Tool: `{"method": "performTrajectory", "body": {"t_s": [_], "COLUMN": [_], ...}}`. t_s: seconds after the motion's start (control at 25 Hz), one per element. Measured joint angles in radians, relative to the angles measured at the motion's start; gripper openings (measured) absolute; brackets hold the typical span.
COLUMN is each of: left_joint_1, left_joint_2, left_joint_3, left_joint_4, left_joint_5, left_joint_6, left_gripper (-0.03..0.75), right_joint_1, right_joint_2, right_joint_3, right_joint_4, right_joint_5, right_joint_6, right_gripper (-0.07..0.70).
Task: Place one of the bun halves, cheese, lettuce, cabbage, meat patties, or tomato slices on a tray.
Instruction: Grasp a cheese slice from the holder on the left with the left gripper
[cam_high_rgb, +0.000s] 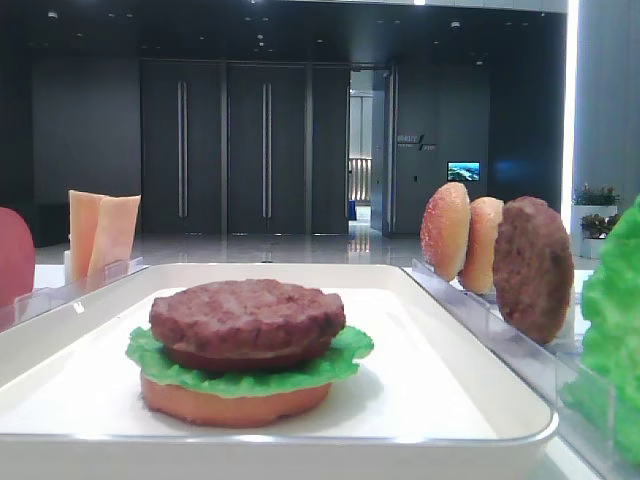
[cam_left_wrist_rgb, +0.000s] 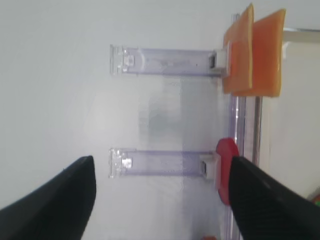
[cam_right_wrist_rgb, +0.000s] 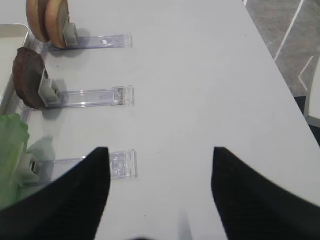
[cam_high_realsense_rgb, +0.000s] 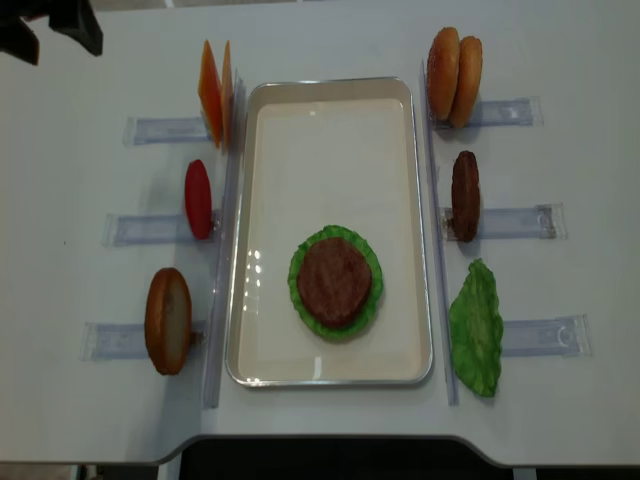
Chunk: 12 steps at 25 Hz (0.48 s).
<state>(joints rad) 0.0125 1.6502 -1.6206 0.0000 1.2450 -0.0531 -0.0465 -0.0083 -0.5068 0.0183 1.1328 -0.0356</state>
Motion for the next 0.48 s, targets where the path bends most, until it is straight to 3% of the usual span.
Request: {"method": "performTrajectory", "body": {"t_s": [0.16, 0.32, 0.48], "left_joint_1": [0.0, 0.0, 0.0], "left_joint_2": [0.109, 0.221, 0.311], "left_joint_3": [-0.149, -0.289, -0.365], "left_joint_4": [-0.009, -0.018, -0.019], "left_joint_5": [0.0, -0.001, -0.001], "left_joint_6": [-0.005, -0.005, -0.007], "left_gripper": [0.632, 0.578, 0.561], "right_joint_1": [0.0, 0.0, 0.0], "right_joint_2": [0.0, 0.0, 0.0], "right_joint_3": [0.0, 0.0, 0.0], "right_joint_4": [0.0, 0.0, 0.0], "right_joint_5": [0.0, 0.0, 0.0], "right_joint_6": [0.0, 0.0, 0.0], "right_gripper": [0.424, 0.424, 0.424]}}
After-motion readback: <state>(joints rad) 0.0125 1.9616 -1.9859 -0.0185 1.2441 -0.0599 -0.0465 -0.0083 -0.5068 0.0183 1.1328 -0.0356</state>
